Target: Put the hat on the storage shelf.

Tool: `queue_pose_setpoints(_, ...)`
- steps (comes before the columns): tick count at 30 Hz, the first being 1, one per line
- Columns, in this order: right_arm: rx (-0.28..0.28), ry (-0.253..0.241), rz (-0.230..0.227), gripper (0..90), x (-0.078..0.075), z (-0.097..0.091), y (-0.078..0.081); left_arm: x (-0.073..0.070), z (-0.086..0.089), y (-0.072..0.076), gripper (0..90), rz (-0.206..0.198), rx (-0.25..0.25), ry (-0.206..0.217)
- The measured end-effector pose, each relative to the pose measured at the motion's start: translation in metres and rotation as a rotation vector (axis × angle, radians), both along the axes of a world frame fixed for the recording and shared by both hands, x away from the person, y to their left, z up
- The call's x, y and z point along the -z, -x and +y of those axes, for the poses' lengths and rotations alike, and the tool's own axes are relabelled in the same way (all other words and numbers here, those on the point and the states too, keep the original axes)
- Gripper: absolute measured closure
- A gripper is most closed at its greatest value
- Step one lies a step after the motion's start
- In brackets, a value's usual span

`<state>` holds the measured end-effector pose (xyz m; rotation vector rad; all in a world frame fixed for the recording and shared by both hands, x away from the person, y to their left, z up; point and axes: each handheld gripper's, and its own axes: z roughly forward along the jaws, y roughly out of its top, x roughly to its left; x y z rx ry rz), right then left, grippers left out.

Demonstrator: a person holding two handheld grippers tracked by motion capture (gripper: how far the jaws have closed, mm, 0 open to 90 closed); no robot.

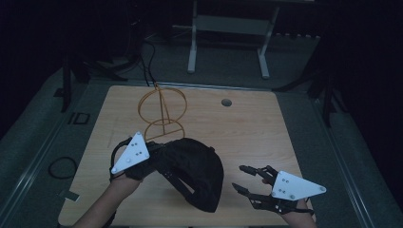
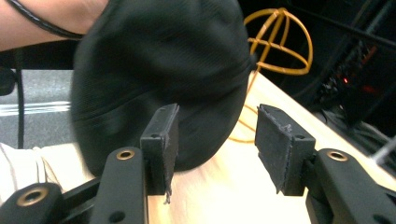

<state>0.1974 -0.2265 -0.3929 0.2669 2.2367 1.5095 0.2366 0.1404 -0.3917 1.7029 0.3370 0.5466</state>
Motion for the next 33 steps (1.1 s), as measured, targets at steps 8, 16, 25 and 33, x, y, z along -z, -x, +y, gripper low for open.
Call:
queue_pose_setpoints(8, -0.123, 0.042, -0.055, 48.7, -0.016, 0.029, -0.002, 0.0, -0.002, -0.003, 89.9, 0.025, 0.148, 0.0)
queue_pose_setpoints(16, -0.177, 0.095, -0.081, 48.6, -0.022, 0.048, -0.006, -0.002, -0.011, -0.007, 89.9, 0.036, 0.198, -0.006)
queue_pose_setpoints(25, -0.194, 0.103, -0.095, 75.3, -0.022, 0.051, -0.007, -0.005, -0.018, -0.011, 89.8, 0.047, 0.204, 0.003)
queue_pose_setpoints(33, -0.181, 0.119, -0.081, 88.0, -0.015, 0.052, -0.004, 0.003, -0.02, -0.018, 89.5, 0.079, 0.202, -0.022)
